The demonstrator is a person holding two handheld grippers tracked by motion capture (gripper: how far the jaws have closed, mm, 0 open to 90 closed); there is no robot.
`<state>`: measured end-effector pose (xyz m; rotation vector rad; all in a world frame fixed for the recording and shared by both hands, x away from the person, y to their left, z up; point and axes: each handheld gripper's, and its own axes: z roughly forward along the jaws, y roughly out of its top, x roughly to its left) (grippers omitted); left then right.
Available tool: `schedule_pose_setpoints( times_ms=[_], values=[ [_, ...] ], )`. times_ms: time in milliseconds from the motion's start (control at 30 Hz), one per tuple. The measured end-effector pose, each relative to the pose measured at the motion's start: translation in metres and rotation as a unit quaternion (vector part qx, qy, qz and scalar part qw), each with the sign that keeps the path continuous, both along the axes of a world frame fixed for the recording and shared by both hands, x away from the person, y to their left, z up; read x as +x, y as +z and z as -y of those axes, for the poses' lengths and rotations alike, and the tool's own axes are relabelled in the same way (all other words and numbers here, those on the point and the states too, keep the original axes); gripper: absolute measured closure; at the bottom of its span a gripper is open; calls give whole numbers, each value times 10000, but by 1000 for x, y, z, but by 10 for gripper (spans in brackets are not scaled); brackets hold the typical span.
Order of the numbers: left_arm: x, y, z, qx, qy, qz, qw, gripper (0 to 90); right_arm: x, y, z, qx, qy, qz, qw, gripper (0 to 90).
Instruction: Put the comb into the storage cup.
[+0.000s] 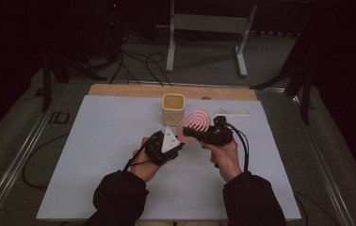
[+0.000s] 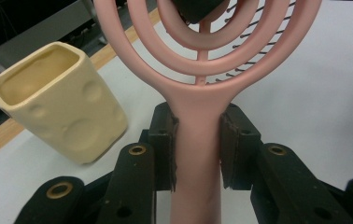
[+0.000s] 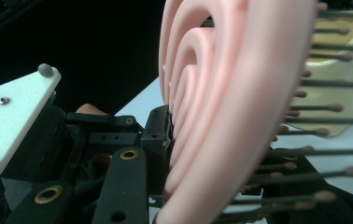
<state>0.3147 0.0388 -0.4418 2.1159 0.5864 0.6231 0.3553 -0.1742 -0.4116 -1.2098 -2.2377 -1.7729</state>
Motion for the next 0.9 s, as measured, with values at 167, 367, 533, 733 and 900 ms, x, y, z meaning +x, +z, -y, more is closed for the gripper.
schedule_pose_setpoints(
  times_ms=[167, 367, 533, 733, 900],
  values=[
    [2, 1, -1, -133, 83, -56, 9999, 645, -1, 2, -2, -68, -47, 86, 9999, 636],
    [2, 1, -6, -305, 160, -168, 9993, 406, -1, 2, -4, -98, -128, 140, 9998, 637],
    [1, 1, -11, -506, 232, -202, 9982, 206, -1, 2, -5, -83, -137, 163, 9997, 637],
    [0, 4, -24, -706, 355, -247, 9966, 51, -2, 2, -6, -82, -125, 165, 9998, 637],
    [-2, 6, -37, -886, 386, -187, 9951, 0, -2, 3, -7, -93, -102, 183, 9997, 637]
  ],
)
